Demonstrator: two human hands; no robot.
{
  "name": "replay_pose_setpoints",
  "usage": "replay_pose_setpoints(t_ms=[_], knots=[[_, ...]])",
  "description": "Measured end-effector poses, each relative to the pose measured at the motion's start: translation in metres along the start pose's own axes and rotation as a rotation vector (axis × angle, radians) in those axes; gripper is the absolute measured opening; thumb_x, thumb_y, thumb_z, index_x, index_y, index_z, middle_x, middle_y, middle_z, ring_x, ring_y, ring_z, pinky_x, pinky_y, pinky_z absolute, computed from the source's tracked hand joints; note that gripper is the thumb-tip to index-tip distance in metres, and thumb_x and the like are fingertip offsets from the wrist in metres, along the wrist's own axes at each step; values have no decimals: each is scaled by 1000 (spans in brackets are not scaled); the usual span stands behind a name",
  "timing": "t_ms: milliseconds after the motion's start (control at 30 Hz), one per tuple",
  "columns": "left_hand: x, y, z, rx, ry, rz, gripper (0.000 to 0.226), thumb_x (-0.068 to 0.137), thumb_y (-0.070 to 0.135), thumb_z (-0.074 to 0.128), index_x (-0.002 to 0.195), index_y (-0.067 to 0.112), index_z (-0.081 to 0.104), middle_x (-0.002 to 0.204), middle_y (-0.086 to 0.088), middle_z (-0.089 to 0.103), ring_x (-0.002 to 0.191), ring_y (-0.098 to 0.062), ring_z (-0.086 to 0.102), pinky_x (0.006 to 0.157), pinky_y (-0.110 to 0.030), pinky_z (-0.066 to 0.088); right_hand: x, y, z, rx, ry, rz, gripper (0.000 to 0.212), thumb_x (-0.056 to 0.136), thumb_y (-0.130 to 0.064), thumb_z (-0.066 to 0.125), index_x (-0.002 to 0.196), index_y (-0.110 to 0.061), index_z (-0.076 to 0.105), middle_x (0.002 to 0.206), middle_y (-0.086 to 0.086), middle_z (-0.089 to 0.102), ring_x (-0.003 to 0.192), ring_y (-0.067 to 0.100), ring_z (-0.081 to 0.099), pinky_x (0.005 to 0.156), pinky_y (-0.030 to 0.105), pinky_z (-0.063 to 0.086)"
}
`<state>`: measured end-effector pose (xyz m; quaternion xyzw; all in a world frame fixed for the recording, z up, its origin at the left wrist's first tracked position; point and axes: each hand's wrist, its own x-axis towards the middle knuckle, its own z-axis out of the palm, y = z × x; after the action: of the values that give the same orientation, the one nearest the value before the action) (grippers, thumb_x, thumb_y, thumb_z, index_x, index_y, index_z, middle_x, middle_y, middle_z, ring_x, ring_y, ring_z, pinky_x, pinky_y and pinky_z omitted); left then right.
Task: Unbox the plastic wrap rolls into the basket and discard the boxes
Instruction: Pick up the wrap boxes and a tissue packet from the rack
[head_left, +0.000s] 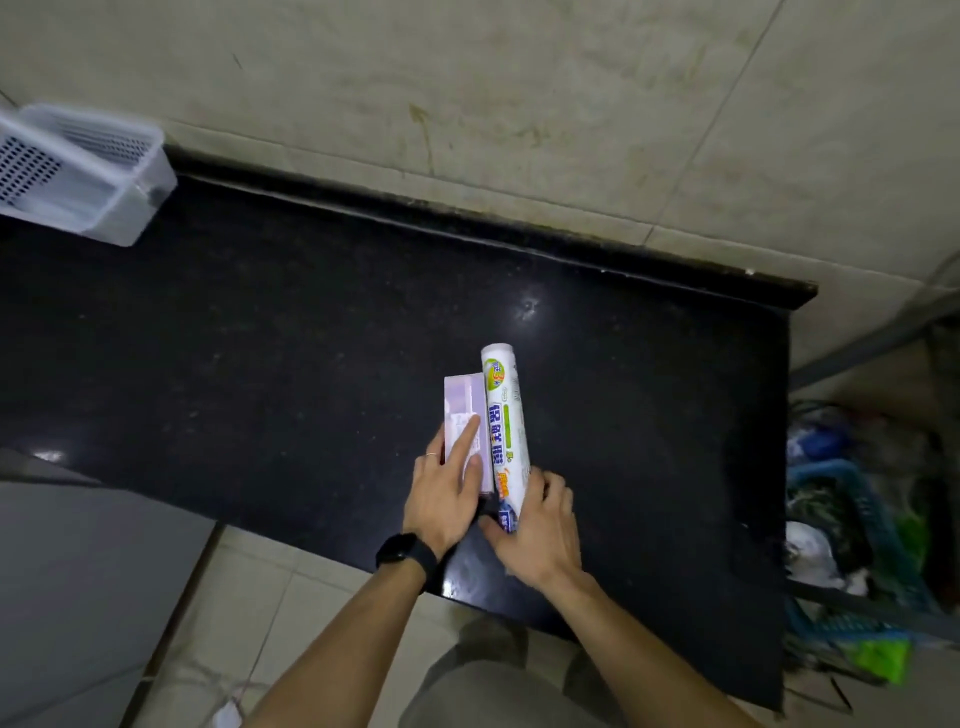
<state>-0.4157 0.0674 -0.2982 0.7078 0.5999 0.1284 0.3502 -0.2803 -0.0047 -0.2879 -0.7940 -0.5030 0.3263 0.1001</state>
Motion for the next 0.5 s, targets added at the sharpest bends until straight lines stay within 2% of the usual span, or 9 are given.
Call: replay_pose_setpoints(t_ms=[100, 167, 233, 300, 400, 500], knots=[[3, 1, -5, 73, -53, -11, 51, 100, 52, 33, 144, 66, 9, 160, 4, 21, 136, -24, 35, 102, -40, 43, -3, 11, -2, -39, -81, -51, 104, 81, -70, 47, 156, -15, 1, 155, 4, 16, 132, 24, 30, 107, 43, 36], [4, 4, -9, 120, -101, -39, 51, 100, 56, 33, 145, 64, 11, 160, 2, 21, 137, -25, 36, 102, -43, 44, -5, 17, -4, -47, -101, -80, 101, 85, -70, 42, 156, -19, -9, 160, 1, 10, 135, 24, 26, 110, 44, 32], [4, 9, -14, 187, -144, -58, 52, 100, 58, 31, 148, 59, 12, 160, 0, 22, 134, -28, 38, 102, -46, 45, -7, 18, -9, -42, -115, -111, 101, 87, -66, 46, 156, -22, -14, 162, -1, 9, 136, 24, 26, 110, 44, 32], [4, 16, -19, 284, -159, -69, 54, 99, 56, 32, 150, 54, 12, 161, -4, 19, 134, -33, 36, 103, -50, 43, -9, 17, -18, -15, -164, -138, 101, 87, -61, 52, 155, -26, -13, 161, -3, 8, 137, 25, 26, 111, 45, 32], [3, 37, -24, 437, -75, -28, 59, 98, 51, 37, 153, 45, 19, 164, -12, 11, 140, -36, 27, 112, -49, 34, -17, 22, -46, 19, -243, -191, 92, 88, -55, 54, 157, -29, -2, 163, -4, 7, 143, 27, 22, 117, 43, 27], [1, 67, -24, 500, 25, 95, 63, 96, 49, 42, 155, 39, 22, 162, -15, 19, 145, -34, 23, 117, -44, 25, -33, 36, -92, 31, -170, -265, 82, 93, -48, 53, 158, -22, 11, 164, -4, 17, 145, 20, 21, 120, 32, 21]])
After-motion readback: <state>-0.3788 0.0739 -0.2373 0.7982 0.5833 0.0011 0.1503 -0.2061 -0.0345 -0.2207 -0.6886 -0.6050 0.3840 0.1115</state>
